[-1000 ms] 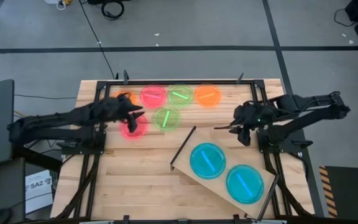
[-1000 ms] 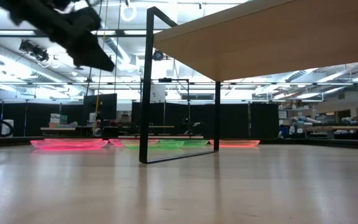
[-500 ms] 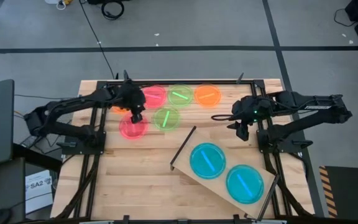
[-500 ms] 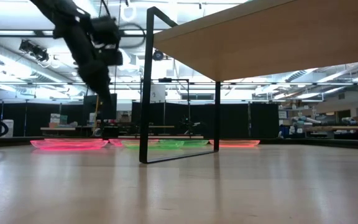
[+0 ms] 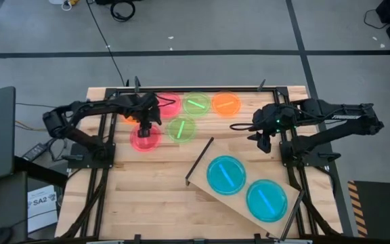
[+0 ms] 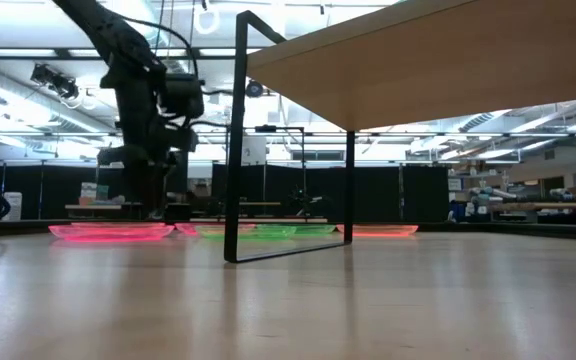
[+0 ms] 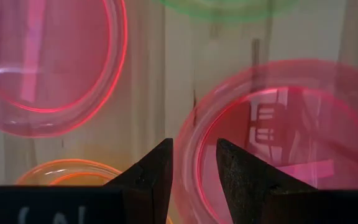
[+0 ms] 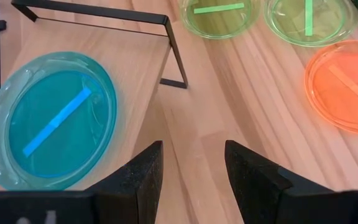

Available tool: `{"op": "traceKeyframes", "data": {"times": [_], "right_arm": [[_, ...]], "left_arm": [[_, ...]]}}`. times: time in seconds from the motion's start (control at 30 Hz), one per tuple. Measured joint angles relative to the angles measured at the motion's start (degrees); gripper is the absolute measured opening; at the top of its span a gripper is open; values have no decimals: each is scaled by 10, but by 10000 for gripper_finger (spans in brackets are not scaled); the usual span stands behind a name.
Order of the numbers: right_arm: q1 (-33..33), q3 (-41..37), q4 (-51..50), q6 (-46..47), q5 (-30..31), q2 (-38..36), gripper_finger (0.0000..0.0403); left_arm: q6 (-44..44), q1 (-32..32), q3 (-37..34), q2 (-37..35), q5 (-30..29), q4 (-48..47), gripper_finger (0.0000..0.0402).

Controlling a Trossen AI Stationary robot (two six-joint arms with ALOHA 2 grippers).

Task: Place and stack plates onto a shelf
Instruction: Stack the bottom transparent pink plate on the left transparent blue plate on the shelf

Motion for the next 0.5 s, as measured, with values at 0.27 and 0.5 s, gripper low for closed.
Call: {"op": "traceKeyframes", "data": {"times": [0.27,0.5], "right_arm": [[0,0,0,0,-1,0,178],[0,0,0,0,-1,0,178]], "left_arm": [[5,0,0,42,-31,10,130],[2,3,0,67,-33,31,130]]}}
